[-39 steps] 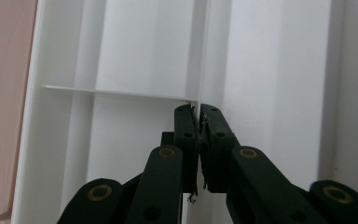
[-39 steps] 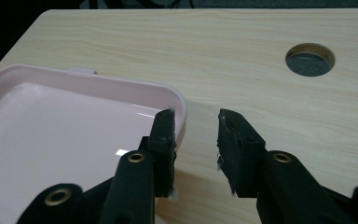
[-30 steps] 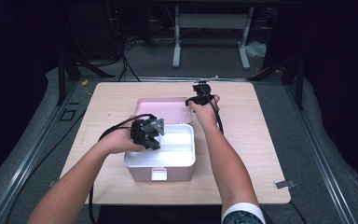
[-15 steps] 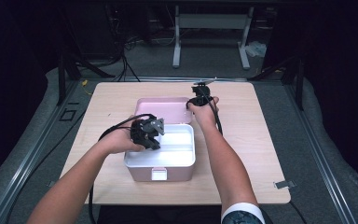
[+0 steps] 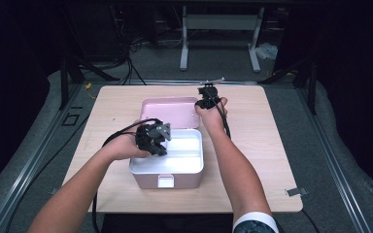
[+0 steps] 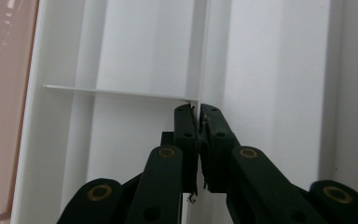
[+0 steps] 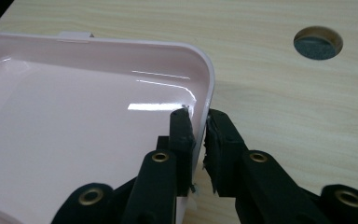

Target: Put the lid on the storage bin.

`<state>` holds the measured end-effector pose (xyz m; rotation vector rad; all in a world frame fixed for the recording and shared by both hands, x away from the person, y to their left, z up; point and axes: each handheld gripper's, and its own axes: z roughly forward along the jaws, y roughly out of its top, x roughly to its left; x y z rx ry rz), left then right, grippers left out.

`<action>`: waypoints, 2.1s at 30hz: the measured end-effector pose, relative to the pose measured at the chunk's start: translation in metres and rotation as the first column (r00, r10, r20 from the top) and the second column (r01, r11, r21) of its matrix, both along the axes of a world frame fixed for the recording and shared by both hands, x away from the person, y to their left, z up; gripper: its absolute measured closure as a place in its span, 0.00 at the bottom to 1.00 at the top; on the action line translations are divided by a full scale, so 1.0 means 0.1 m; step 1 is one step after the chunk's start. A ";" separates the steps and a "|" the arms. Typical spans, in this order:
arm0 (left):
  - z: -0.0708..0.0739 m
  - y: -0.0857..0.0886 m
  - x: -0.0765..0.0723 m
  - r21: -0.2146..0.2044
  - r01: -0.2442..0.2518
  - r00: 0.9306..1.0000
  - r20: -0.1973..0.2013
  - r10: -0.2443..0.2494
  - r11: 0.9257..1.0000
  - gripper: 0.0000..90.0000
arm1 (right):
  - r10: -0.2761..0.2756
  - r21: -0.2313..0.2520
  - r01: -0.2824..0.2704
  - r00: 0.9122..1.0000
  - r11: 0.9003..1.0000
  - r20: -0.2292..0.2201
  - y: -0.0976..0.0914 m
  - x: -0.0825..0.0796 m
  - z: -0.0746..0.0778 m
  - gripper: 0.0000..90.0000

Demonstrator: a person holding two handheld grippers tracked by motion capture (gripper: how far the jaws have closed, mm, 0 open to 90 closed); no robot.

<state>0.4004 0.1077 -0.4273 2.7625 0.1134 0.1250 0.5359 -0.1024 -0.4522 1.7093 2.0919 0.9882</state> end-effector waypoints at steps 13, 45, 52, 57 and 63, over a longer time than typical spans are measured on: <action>0.00 -0.01 -0.05 0.019 -0.001 0.999 0.041 0.000 1.000 0.95 | 0.061 0.014 -0.068 0.960 0.998 0.272 -0.09 -0.55 0.59 0.95; 0.33 1.01 -0.30 -0.288 -0.306 0.950 -0.026 0.312 0.907 1.00 | 0.238 -0.097 -0.218 0.857 0.971 0.457 -0.25 -1.69 0.72 0.96; 0.42 1.29 -0.19 -0.344 -0.380 0.920 -0.039 0.391 0.859 1.00 | 0.245 -0.066 -0.242 0.861 0.968 0.446 -0.29 -1.73 0.69 0.95; 0.64 1.40 -0.01 -0.370 -0.431 0.890 -0.023 0.455 0.823 1.00 | 0.253 -0.070 -0.248 0.859 0.966 0.445 -0.30 -1.77 0.68 0.94; 0.89 1.41 0.13 -0.390 -0.457 0.867 0.007 0.499 0.799 1.00 | 0.266 -0.078 -0.259 0.856 0.963 0.443 -0.31 -1.80 0.68 0.94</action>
